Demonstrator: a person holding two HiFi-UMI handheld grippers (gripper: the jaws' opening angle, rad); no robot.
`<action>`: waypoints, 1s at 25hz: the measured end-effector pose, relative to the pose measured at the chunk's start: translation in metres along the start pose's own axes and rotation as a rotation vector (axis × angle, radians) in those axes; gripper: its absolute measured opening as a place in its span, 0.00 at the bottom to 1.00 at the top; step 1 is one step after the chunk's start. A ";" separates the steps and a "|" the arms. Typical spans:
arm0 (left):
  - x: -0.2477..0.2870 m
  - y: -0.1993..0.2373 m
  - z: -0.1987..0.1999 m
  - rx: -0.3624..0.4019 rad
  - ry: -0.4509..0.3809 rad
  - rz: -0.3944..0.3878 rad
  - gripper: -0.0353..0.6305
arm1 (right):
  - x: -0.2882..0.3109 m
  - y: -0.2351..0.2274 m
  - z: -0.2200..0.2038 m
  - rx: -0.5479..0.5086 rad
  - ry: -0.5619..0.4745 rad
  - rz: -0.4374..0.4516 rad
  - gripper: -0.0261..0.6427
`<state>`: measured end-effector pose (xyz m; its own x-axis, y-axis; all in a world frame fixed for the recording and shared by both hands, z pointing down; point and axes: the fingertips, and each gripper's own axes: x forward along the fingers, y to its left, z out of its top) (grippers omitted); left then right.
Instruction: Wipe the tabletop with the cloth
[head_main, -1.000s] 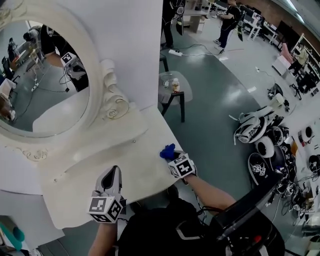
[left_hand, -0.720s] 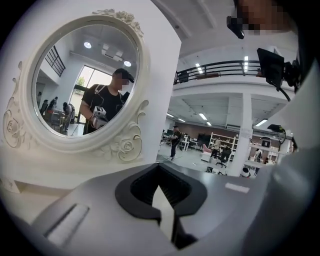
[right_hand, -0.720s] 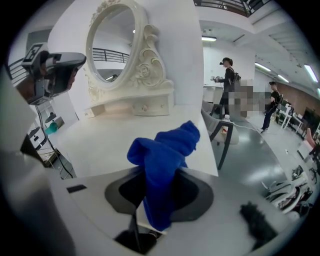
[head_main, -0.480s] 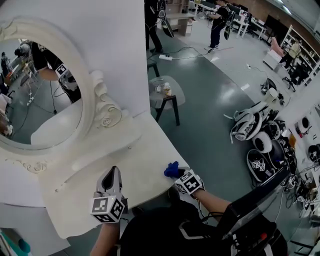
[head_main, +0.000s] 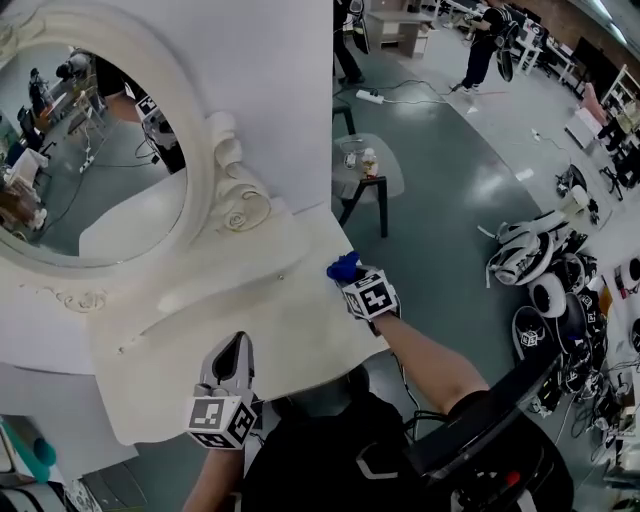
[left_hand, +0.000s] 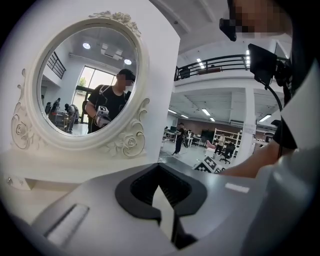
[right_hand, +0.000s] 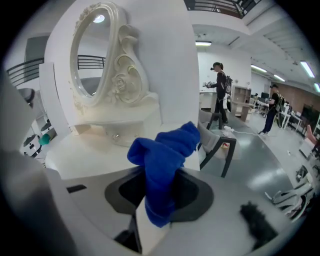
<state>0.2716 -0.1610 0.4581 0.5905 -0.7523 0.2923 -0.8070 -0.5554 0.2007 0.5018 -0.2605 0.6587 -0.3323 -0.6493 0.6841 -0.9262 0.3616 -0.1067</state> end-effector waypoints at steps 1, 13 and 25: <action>-0.002 0.000 -0.003 -0.003 0.006 0.007 0.06 | 0.009 -0.006 0.008 -0.002 0.000 -0.009 0.23; -0.012 -0.006 -0.003 -0.017 0.024 0.004 0.06 | -0.009 -0.008 -0.020 0.001 0.014 -0.031 0.23; 0.022 -0.047 0.015 0.012 -0.010 -0.177 0.06 | -0.098 0.019 -0.114 0.065 0.049 -0.091 0.23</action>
<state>0.3224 -0.1566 0.4413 0.7236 -0.6457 0.2441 -0.6901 -0.6836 0.2374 0.5367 -0.1141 0.6719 -0.2385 -0.6435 0.7273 -0.9624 0.2570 -0.0882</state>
